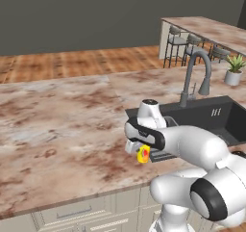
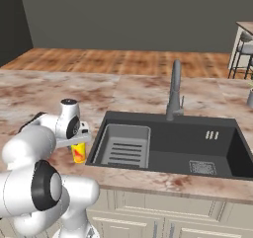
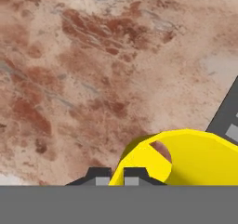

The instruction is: Pick the cup and bowl from the counter and place them on the counter next to the sink.

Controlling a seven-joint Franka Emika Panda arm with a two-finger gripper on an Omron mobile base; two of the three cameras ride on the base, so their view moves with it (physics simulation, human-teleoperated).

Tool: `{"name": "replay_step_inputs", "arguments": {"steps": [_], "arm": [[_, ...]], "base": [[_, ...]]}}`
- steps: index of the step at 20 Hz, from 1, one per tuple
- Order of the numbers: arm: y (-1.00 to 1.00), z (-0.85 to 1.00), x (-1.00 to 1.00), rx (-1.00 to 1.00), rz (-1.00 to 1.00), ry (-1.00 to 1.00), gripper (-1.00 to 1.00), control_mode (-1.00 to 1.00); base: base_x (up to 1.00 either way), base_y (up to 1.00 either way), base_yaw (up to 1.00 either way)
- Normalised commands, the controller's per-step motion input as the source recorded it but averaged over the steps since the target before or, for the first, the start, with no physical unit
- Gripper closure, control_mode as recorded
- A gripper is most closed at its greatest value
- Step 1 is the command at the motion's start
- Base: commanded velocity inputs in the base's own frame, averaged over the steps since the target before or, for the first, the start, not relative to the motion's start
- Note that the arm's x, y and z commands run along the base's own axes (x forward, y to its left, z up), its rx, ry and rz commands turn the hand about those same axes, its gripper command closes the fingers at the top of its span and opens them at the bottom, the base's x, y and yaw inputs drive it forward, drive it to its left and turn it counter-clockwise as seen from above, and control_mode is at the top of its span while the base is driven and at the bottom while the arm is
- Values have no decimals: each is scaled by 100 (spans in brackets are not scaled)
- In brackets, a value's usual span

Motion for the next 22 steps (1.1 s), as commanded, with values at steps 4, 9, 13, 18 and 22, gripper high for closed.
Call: {"name": "replay_step_inputs", "arguments": {"steps": [4,9,13,18,22], "arm": [[-26,0,-14,-3,4,0,-100,-100],[0,0,0,-1,0,0,-100,-100],[3,6,-5,0,5,-2,-100,-100],[16,41,-18,0,10,-11,-100,-100],[35,71,-7,-1,10,-14,-100,-100]], "base": [[0,0,0],[0,0,0],[0,0,0],[0,0,0],[0,0,0]]}}
